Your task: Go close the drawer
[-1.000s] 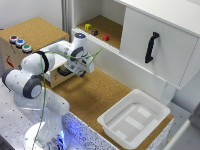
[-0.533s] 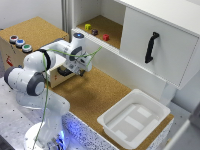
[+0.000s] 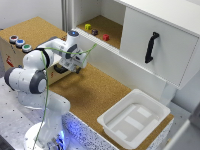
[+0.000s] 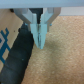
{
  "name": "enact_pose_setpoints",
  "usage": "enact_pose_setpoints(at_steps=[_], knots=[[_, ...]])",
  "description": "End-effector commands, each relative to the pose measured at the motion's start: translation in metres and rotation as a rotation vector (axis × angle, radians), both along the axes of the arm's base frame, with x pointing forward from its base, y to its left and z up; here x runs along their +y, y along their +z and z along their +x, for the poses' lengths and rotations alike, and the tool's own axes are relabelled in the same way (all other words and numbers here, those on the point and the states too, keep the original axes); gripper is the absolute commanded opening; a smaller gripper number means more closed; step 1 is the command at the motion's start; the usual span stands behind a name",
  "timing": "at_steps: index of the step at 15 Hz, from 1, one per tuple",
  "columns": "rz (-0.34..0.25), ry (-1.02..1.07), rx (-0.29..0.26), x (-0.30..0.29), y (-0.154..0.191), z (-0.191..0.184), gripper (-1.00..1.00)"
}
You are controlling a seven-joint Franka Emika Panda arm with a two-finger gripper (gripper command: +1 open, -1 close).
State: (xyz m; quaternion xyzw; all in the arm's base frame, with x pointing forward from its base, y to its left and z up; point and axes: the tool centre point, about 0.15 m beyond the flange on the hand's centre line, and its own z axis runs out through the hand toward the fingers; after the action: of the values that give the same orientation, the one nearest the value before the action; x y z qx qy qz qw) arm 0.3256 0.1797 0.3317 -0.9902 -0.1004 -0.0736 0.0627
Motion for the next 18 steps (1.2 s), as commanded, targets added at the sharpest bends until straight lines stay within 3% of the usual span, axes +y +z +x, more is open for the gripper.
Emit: enact_pose_setpoints(at_steps=[1, 11, 13, 15, 16, 18], knots=[[-0.042, 0.019, 0.054, 0.066, 0.000, 0.016, -1.00], [0.043, 0.117, 0.050, 0.170, 0.008, 0.018, -1.00], [0.021, 0.086, 0.005, 0.160, 0.028, 0.017, -1.00], [-0.049, 0.012, -0.041, 0.128, 0.048, 0.015, -1.00], [-0.095, -0.003, -0.069, 0.112, 0.059, 0.013, 1.00], [-0.133, -0.065, -0.084, 0.079, 0.074, 0.010, 1.00]])
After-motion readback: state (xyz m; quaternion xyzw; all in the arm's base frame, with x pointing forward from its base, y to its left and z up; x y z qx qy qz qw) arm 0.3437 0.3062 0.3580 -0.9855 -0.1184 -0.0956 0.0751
